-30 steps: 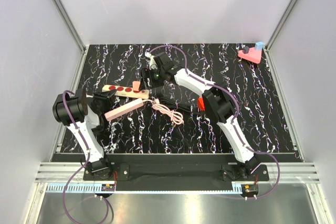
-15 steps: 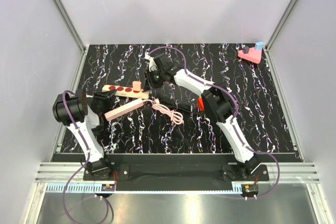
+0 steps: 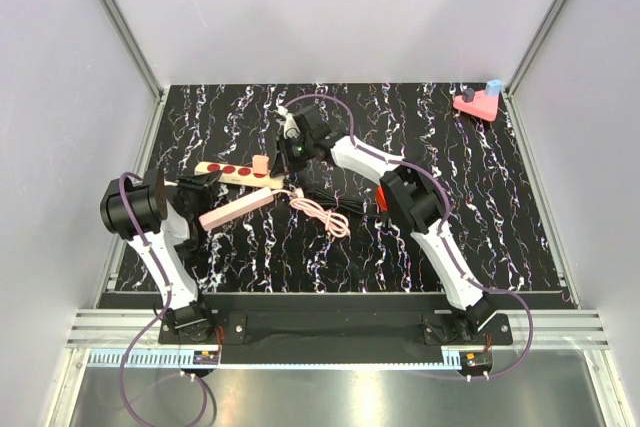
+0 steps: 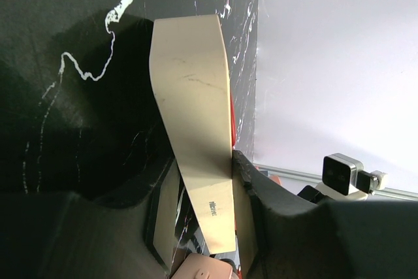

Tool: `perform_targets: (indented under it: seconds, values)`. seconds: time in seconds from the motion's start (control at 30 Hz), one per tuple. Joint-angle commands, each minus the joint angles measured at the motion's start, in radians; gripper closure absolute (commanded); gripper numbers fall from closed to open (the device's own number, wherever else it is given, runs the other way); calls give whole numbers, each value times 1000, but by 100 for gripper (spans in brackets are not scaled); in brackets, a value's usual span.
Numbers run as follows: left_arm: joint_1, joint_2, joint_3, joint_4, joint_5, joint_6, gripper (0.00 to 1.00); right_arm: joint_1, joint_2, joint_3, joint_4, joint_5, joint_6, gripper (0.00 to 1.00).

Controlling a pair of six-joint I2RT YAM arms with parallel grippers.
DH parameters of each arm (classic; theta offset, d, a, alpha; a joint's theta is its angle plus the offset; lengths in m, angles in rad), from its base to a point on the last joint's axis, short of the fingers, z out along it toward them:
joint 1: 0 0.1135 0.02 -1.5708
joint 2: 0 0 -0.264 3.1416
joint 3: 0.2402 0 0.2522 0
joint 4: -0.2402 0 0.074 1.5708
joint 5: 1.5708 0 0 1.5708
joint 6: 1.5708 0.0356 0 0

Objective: Pull the plug off the socket

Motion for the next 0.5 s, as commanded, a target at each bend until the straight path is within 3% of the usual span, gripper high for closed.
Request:
perform_targets:
  seconds: [0.0,0.17,0.3,0.37,0.47]
  values:
    - [-4,-6,-7,46,23,59,82,10,-3,-75,57,-8,49,94]
    - [14,-21,-9,77,55,23,68,12,-1,-138,110,-8,81,95]
    - [14,-99,-19,74,65,-16,67,9,19,-146,120,-4,105,98]
    - [16,-144,-10,-13,77,2,66,9,19,-161,133,-1,114,98]
    - [16,-277,4,-192,85,65,56,10,19,-180,144,7,126,99]
